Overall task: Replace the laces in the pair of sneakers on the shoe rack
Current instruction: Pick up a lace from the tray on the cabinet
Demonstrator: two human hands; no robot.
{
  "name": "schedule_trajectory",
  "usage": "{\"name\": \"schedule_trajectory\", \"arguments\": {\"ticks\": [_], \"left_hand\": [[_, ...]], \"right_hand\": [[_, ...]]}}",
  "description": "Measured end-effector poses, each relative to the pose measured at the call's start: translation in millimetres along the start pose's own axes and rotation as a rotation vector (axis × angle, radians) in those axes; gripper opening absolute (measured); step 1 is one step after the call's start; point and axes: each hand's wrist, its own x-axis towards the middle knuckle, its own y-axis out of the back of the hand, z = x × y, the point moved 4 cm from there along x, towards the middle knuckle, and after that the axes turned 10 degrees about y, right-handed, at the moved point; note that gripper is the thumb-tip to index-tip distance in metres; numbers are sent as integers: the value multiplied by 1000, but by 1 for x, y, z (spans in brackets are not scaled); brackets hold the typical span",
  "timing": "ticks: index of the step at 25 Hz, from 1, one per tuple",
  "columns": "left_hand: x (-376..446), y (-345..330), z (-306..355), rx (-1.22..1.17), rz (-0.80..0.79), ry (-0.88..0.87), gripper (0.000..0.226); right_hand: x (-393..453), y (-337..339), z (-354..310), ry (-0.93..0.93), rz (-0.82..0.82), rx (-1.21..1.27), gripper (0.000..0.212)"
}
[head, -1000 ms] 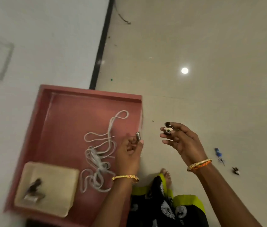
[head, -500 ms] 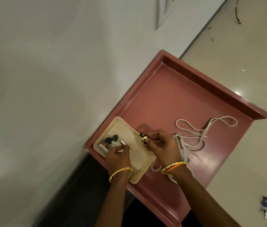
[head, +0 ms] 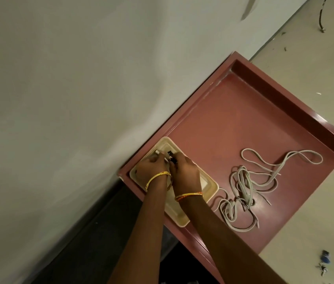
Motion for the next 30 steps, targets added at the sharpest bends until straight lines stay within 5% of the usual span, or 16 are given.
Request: {"name": "schedule_trajectory", "arguments": {"ticks": [8,11,18,24,30], "left_hand": [[5,4,-10,-127,-126,-34,23],[2,8,-8,-148,-141,-37,17],[-52,12,-17,-150,42,-219,19],[-180,-64,-13,64,-184,-859,41],[-313,-202,-62,463,-439,-1377,28]], "right_hand": [[1,-8,-5,20,162,45,19],[0,-6,-5,77,172,85,34],[-47,70,17,32,457,223,23],[-128,188,133,-278,755,190,11],[-234,272,265,-599,1045,202,16]]}}
